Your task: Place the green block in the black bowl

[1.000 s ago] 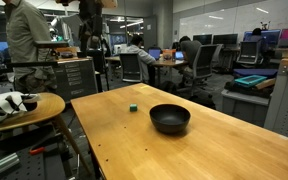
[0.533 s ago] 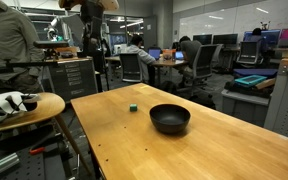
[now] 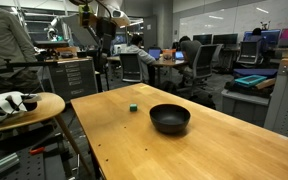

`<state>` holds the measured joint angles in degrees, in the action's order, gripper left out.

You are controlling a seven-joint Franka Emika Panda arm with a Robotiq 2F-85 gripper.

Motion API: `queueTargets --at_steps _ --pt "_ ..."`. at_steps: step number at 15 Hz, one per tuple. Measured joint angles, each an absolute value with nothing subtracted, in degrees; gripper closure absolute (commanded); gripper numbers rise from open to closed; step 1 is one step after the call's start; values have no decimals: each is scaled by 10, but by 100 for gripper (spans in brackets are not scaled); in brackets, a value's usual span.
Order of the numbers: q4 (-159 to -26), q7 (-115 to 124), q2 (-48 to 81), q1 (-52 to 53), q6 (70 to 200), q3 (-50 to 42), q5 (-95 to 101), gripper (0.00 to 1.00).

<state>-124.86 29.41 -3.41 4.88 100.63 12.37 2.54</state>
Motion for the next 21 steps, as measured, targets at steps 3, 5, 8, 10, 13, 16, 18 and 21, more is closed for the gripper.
queueTargets --at_steps 3,5,8,10,13,16,18,21 --pt "-1219 327 24 50 1045 116 53 0" --pt "-1197 352 60 54 1073 110 66 0" --pt "-1165 380 107 67 1110 100 67 0" --pt "-1145 405 136 79 1131 95 67 0" --pt "-1118 447 178 98 1160 82 67 0" --pt "-1098 489 215 116 1190 68 67 0" --pt "-1088 511 239 127 1209 59 67 0" --pt "-1075 533 271 137 1232 49 67 0"
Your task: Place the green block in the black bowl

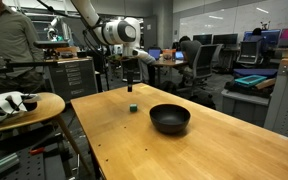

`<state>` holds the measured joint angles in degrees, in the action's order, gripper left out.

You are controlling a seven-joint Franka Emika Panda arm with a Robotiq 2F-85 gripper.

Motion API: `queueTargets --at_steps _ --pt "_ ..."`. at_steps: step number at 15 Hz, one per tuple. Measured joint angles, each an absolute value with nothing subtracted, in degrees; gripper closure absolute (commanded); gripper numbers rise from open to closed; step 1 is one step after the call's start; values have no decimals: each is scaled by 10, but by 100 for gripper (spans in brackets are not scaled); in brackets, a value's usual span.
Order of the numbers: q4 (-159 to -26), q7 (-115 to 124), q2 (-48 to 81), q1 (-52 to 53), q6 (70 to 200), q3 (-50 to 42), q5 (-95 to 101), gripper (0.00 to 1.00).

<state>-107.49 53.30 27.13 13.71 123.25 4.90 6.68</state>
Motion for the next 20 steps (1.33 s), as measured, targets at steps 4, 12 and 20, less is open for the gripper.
queueTargets --at_steps 4,12,20 --pt "-1060 549 309 150 1261 38 67 0" --pt "-1047 555 355 169 1312 22 67 0" --pt "-1049 560 379 170 1344 14 63 25"
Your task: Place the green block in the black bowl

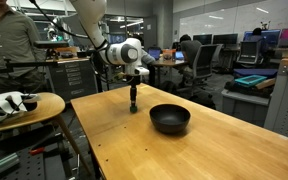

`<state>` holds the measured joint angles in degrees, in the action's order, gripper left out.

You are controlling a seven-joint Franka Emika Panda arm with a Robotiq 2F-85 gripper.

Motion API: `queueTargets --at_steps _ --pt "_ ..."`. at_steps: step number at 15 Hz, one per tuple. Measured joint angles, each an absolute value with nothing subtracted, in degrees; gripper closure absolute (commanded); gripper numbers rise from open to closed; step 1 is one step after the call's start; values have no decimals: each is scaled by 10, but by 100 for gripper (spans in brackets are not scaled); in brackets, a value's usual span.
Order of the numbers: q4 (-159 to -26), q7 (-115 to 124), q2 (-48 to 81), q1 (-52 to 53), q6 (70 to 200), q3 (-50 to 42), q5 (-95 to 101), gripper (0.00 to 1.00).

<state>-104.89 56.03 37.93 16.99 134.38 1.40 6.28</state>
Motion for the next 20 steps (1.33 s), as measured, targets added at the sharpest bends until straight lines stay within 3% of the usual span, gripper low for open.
queueTargets --at_steps 2,8,9,20 --pt "-1049 560 384 170 1349 12 59 30" --pt "-1050 560 390 170 1357 12 42 79" --pt "-1050 560 390 170 1358 12 39 83" --pt "-1059 561 359 164 1363 -6 27 83"
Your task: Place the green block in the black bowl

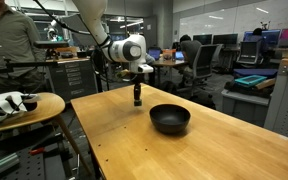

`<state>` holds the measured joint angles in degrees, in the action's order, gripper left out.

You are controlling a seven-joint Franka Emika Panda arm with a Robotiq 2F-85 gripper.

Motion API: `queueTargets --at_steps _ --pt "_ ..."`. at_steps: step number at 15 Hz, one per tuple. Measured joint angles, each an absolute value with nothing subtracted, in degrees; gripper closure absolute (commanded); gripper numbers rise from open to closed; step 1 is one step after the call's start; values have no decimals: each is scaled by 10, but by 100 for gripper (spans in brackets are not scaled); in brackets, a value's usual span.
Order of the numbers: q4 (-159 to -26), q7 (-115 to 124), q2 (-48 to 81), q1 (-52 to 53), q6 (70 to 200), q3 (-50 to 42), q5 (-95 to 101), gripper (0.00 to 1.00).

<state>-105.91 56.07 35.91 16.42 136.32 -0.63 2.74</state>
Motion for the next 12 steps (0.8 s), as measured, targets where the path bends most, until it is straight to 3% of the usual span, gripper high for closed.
queueTargets --at_steps 12 --pt "-1112 561 230 119 1339 -51 35 83"
